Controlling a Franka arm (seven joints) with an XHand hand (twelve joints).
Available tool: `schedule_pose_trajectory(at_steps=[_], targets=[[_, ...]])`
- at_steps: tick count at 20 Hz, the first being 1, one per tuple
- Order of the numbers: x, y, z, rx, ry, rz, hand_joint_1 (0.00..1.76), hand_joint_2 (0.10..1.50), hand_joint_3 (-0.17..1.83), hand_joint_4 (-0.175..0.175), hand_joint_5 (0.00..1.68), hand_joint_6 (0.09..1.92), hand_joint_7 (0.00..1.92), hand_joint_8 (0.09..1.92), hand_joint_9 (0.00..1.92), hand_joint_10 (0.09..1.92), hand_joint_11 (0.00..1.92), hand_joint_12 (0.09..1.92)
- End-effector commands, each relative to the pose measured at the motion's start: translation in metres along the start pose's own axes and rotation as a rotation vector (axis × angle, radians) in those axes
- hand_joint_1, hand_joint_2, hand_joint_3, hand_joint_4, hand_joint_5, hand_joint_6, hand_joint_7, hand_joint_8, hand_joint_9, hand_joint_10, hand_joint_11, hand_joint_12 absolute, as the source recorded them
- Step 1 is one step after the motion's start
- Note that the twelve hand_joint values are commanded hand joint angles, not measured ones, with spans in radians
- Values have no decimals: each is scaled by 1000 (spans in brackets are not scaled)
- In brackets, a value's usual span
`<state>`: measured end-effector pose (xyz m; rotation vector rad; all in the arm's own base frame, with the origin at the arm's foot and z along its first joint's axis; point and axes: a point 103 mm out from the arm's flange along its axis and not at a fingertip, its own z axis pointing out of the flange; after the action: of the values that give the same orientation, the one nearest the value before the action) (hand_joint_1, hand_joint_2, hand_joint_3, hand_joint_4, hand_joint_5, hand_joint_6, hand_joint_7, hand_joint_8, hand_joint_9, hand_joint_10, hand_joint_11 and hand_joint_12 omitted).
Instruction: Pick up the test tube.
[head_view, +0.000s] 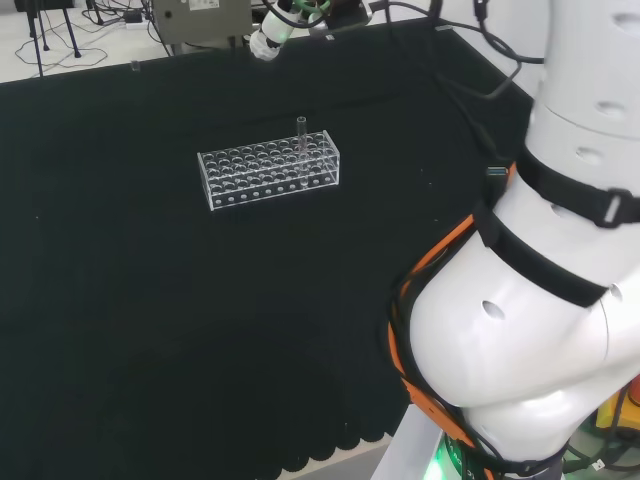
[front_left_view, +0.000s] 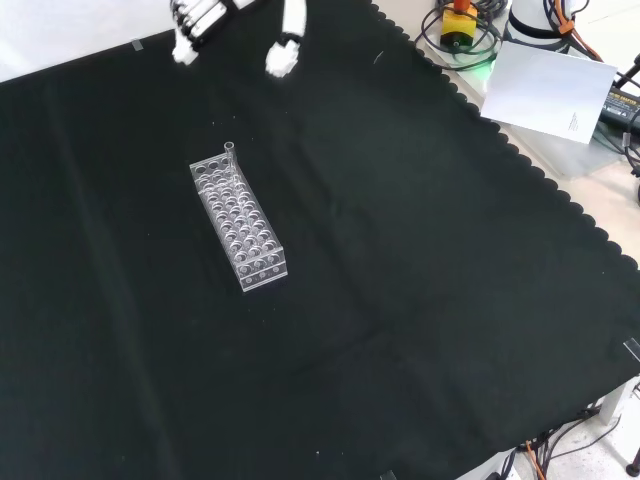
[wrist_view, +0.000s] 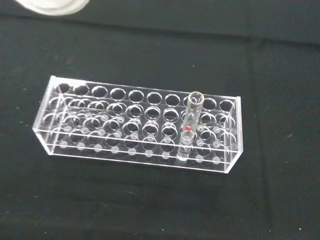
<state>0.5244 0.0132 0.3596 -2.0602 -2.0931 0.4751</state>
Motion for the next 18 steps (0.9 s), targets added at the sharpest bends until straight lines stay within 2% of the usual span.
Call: schedule_pose_trajectory(at_steps=[1,5,9,15,18], targets=[[-28,52,39,152,-6,55,639,747,416,-12,239,87,0,477,0,898,0,1361],[-35,56,56,199,8,72,638,751,409,-3,239,87,0,443,0,882,0,1346],[-37,45,69,212,40,61,636,755,400,-3,237,87,0,541,0,892,0,1337],[-25,23,80,176,103,16,634,757,394,-7,244,87,0,701,0,960,0,1366],[-19,25,90,189,119,6,636,756,396,-18,268,87,23,788,14,1002,0,1421]])
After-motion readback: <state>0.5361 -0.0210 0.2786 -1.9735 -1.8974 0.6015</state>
